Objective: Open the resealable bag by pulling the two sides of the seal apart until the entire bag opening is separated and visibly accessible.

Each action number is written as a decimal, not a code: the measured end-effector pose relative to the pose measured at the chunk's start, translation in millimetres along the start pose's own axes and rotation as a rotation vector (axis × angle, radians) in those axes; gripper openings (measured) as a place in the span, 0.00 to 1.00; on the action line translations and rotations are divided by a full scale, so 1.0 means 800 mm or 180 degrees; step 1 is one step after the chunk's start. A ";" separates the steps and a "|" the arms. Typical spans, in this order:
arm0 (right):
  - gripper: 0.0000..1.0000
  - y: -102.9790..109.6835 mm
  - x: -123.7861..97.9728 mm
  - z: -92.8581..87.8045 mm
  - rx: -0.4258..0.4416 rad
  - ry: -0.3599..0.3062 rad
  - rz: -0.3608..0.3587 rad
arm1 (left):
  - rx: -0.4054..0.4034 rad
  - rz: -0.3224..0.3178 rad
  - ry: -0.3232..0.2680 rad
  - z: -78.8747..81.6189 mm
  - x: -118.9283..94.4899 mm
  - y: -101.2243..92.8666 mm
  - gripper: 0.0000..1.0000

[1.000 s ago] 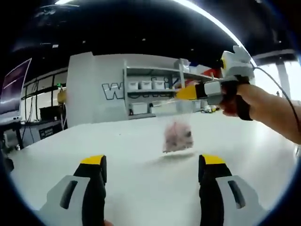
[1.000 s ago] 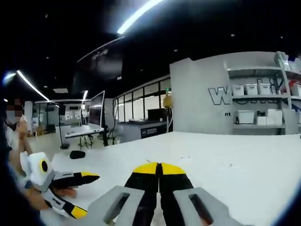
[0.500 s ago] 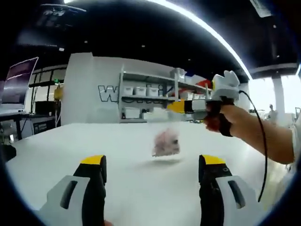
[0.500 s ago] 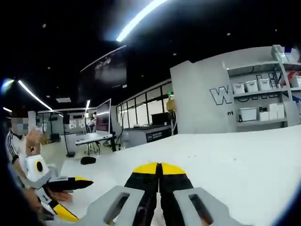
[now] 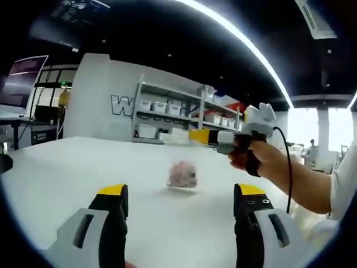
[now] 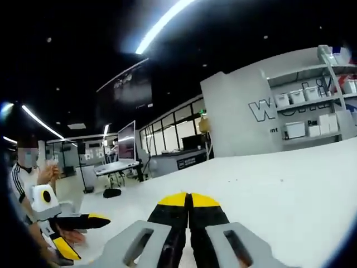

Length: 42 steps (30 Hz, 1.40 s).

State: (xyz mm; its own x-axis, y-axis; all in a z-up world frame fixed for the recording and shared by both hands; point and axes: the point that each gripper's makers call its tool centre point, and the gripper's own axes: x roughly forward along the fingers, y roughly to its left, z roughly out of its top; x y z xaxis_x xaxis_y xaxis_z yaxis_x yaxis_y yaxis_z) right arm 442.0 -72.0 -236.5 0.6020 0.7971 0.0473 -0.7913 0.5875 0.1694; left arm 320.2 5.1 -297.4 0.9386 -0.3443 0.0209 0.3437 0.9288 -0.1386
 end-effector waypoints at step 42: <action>0.00 0.112 -0.050 -0.052 0.0509 -0.0003 0.0572 | -0.1391 -0.0250 -0.0015 -0.008 -0.007 -0.005 0.38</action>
State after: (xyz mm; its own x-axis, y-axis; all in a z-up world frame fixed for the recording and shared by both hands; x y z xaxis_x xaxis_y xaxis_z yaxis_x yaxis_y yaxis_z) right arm 342.6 -45.8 -264.3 0.4532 0.8867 0.0918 -0.8587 0.4066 0.3118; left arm 313.6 2.6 -303.0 0.9107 -0.4097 0.0525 0.3706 0.7543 -0.5419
